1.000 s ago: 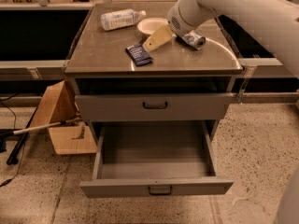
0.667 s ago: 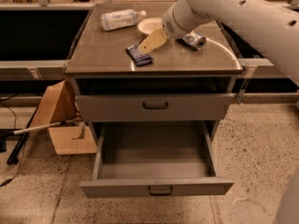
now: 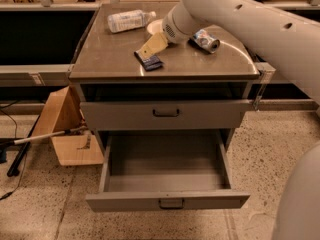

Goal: Place rxbar blueberry into middle drawer

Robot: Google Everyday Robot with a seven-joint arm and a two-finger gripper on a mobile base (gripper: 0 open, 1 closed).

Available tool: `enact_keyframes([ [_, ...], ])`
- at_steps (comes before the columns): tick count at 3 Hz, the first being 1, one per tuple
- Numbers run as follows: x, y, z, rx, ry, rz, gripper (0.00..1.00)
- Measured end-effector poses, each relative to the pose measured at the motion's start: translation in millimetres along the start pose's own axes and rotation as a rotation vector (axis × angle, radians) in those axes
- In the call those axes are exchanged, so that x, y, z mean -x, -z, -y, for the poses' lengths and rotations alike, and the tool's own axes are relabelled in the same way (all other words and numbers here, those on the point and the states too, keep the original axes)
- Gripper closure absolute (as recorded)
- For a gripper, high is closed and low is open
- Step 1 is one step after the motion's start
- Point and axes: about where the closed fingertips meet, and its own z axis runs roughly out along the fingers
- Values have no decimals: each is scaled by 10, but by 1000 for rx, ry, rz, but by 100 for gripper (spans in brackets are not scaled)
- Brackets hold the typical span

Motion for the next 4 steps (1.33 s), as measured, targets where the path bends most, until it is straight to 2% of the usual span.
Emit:
enact_keyframes([
  [2,226,-307,-341,87,23,-30,0],
  [3,245,-421,-502,117,37,-52,0],
  [4,187,-554,-532,102,38,-101,0],
])
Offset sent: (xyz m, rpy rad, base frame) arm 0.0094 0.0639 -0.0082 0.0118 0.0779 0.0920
